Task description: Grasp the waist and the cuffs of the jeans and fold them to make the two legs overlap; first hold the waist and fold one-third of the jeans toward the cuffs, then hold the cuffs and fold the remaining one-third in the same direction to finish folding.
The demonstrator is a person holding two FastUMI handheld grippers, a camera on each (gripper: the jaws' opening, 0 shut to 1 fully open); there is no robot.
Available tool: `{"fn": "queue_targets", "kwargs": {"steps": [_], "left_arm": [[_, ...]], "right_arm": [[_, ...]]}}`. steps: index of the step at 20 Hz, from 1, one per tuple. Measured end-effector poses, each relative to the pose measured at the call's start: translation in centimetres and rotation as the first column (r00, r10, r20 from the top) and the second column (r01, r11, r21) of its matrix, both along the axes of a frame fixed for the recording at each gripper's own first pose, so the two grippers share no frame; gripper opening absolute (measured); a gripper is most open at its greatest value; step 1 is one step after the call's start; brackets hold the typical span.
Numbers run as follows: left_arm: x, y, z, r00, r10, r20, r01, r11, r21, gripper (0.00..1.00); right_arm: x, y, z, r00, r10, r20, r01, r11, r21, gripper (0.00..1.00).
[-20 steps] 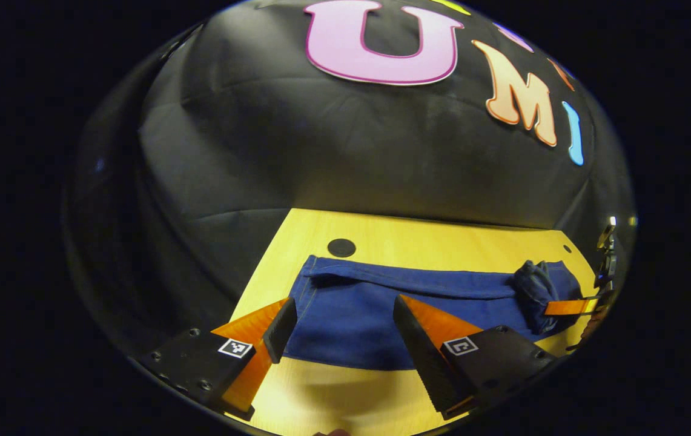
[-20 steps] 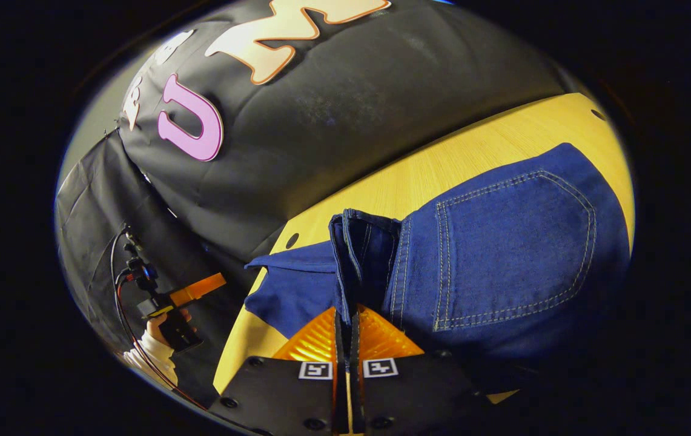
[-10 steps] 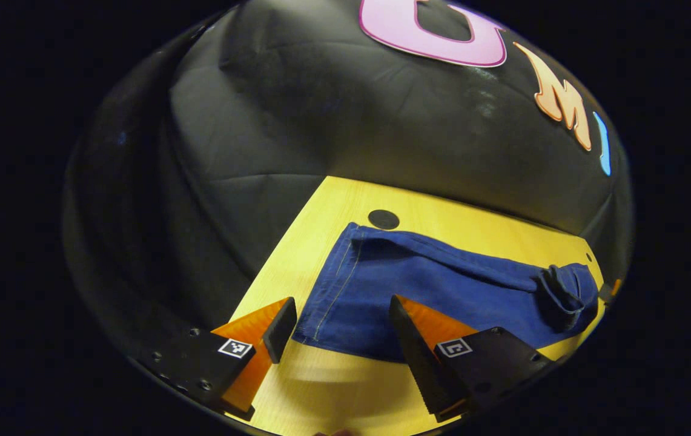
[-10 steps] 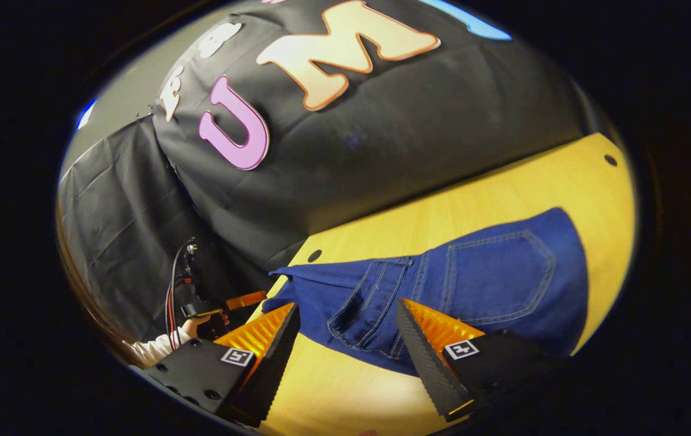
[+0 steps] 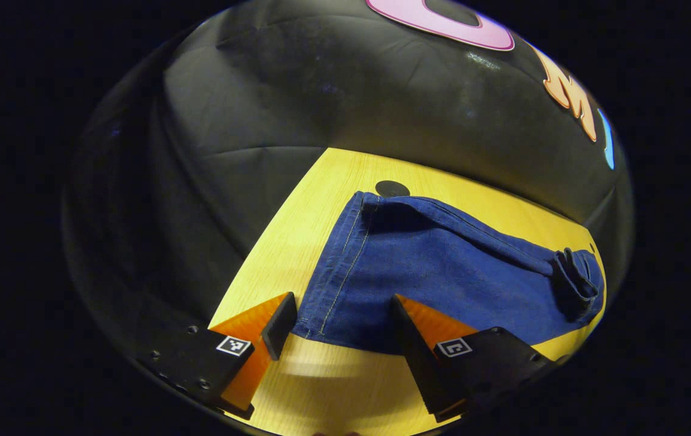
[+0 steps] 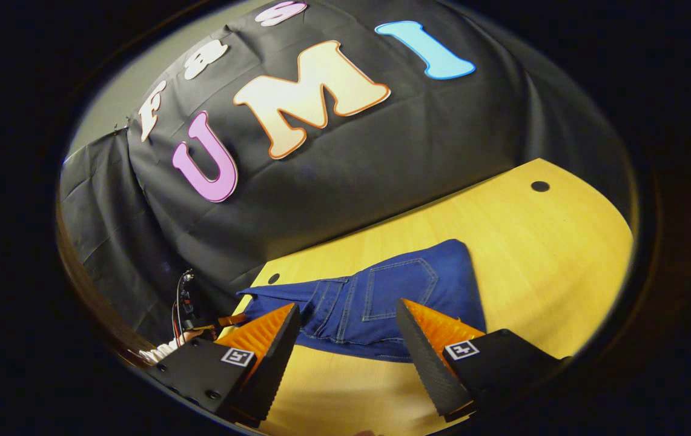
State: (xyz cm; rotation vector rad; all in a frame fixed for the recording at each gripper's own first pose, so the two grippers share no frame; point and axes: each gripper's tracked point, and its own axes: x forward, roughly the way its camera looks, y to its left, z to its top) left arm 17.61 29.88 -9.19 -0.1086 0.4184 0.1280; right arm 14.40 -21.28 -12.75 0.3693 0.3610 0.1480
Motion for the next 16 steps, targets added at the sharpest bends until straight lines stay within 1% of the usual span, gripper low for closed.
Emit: {"fn": "queue_targets", "kwargs": {"steps": [3,4,5,6,7,8,10,12,13,14,15,16], "left_arm": [[-0.2,0.8,-0.4,1.000,0.008,-0.021,-0.007,0.999,0.042,0.91],[-0.4,0.7,0.0,1.000,0.011,-0.008,-0.010,0.999,0.045,0.81],[-0.4,0.7,-0.2,1.000,0.010,-0.014,-0.010,0.999,0.047,0.79],[-0.5,0.7,0.1,1.000,0.008,-0.003,-0.008,0.999,0.052,0.74],[-0.3,0.2,0.1,1.000,-0.011,0.009,0.010,0.999,0.035,0.71],[-0.2,-0.6,0.4,0.999,-0.023,0.035,0.023,1.000,0.004,0.53],[0.4,-1.2,0.7,0.997,-0.009,0.070,0.012,0.999,-0.035,0.18],[0.6,-1.4,0.7,0.997,0.003,0.081,0.001,0.999,-0.052,0.08],[0.6,-1.3,0.7,0.997,0.011,0.081,-0.006,0.998,-0.055,0.07],[0.5,-1.2,0.7,0.997,0.027,0.073,-0.023,0.998,-0.066,0.02],[0.4,-1.4,0.8,0.997,0.045,0.061,-0.040,0.996,-0.077,0.00],[0.3,-1.5,1.1,0.997,0.054,0.059,-0.049,0.995,-0.086,0.00]], "right_arm": [[-1.3,0.0,0.6,1.000,-0.031,-0.002,0.031,0.999,0.022,0.98],[-1.6,0.2,0.7,0.999,-0.034,-0.006,0.034,0.999,0.029,0.98],[-2.1,0.5,0.7,0.999,-0.032,-0.008,0.032,0.999,0.034,0.98],[-2.6,0.8,0.7,1.000,-0.025,-0.010,0.026,0.999,0.038,0.98],[-2.7,1.0,0.7,1.000,-0.024,-0.016,0.025,0.999,0.041,0.98],[-3.2,1.2,0.7,0.999,-0.023,-0.026,0.024,0.999,0.049,0.98],[-3.9,1.3,1.3,0.999,-0.027,-0.029,0.029,0.998,0.062,0.98],[-4.7,0.9,2.1,0.999,-0.038,-0.025,0.040,0.997,0.068,0.98],[-5.0,0.6,2.6,0.999,-0.046,-0.022,0.048,0.996,0.071,0.98],[-5.3,0.2,3.2,0.998,-0.058,-0.017,0.059,0.996,0.074,0.98],[-5.5,-0.2,3.9,0.997,-0.073,-0.007,0.073,0.994,0.081,0.98],[-5.7,-0.4,4.7,0.997,-0.083,0.005,0.082,0.992,0.091,0.98]]}}
